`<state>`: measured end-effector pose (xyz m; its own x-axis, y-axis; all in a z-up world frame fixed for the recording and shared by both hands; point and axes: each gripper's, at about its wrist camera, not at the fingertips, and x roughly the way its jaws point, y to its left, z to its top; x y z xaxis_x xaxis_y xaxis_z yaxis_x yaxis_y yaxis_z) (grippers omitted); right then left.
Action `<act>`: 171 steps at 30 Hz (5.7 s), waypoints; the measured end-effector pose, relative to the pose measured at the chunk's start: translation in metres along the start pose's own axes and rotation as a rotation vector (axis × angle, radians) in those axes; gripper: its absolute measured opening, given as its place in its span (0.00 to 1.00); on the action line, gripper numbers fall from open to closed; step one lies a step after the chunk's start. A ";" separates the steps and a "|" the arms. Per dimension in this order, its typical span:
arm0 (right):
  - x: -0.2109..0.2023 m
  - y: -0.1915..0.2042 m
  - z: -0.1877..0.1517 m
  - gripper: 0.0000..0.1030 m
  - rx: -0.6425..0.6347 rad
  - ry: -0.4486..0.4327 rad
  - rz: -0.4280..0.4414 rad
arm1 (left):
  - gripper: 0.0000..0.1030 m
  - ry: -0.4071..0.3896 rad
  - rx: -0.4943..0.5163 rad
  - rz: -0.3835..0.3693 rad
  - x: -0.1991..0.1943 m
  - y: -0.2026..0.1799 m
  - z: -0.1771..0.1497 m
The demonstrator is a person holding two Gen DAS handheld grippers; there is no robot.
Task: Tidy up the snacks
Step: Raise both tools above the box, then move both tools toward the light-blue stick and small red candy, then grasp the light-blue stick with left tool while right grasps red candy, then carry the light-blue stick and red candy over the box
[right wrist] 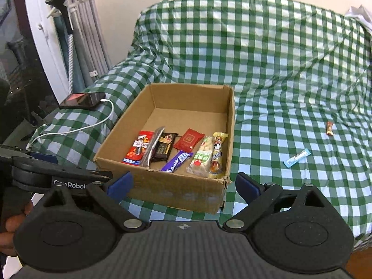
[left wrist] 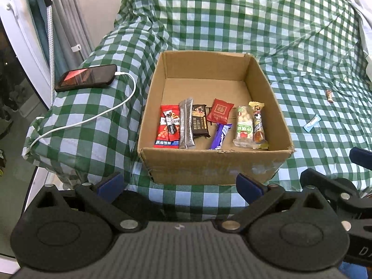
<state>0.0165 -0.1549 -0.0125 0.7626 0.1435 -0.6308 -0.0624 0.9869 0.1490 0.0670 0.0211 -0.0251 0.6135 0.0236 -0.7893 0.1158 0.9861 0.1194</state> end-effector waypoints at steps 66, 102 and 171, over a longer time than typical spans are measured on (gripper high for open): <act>-0.010 -0.051 -0.017 0.93 0.142 -0.022 -0.032 | 1.00 0.000 0.127 0.004 0.003 -0.052 0.019; 0.214 -0.457 0.015 0.94 0.273 -0.019 -0.399 | 1.00 0.212 0.628 -0.328 0.313 -0.413 0.132; -0.032 -0.073 -0.068 0.18 0.031 -0.057 -0.024 | 0.12 -0.023 0.139 -0.173 -0.023 -0.054 -0.020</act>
<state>-0.0472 -0.2260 -0.0552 0.7991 0.1148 -0.5901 -0.0245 0.9870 0.1589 0.0305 -0.0293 -0.0254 0.5925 -0.1495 -0.7916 0.3263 0.9430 0.0662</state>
